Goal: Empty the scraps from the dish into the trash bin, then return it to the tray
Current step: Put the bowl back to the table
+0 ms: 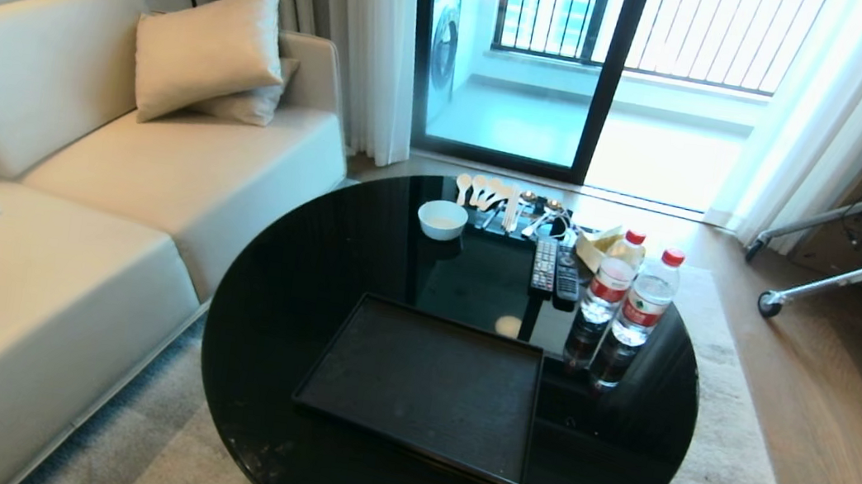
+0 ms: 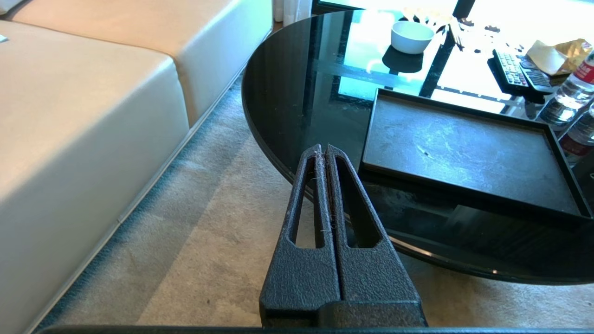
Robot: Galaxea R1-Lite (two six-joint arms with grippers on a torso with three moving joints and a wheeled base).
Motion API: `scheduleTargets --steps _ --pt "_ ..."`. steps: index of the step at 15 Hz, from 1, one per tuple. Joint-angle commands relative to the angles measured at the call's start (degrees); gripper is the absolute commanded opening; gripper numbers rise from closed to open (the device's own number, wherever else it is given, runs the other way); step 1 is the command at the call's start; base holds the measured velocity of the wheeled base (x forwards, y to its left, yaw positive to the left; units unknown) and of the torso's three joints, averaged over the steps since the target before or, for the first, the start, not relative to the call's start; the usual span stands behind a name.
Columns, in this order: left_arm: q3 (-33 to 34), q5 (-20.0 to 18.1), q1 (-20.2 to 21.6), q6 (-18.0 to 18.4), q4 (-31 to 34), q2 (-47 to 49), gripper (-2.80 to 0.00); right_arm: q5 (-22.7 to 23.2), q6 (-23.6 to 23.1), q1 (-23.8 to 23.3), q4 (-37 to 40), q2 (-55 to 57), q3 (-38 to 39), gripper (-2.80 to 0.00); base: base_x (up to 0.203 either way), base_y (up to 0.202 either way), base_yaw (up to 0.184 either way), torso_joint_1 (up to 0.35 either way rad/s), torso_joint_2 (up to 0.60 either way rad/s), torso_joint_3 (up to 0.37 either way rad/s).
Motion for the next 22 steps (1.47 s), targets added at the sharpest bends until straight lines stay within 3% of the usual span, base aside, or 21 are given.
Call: scheduleTargets --steps 1,6,10,18,22 --pt "0.0 0.0 0.0 0.0 0.0 0.0 -2.80 0.0 0.2 0.0 0.0 0.1 0.0 -2.80 0.000 0.000 0.000 0.000 0.00 0.000" --pt "0.0 0.0 0.0 0.0 0.0 0.0 -2.80 0.3 -1.6 0.0 0.3 0.1 -0.6 -2.80 0.000 0.000 0.000 0.000 0.00 0.000" --pt "0.0 0.0 0.0 0.0 0.0 0.0 -2.80 6.4 -4.0 0.2 2.1 5.4 -7.1 -2.80 0.000 0.000 0.000 0.000 0.00 0.000" --pt "0.0 0.0 0.0 0.0 0.0 0.0 -2.80 8.9 -7.7 0.2 2.9 39.3 -25.0 -2.80 0.000 0.000 0.000 0.000 0.00 0.000" --pt "0.0 0.0 0.0 0.0 0.0 0.0 -2.80 9.0 -9.1 0.3 -0.2 56.7 -32.8 -2.80 0.000 0.000 0.000 0.000 0.00 0.000"
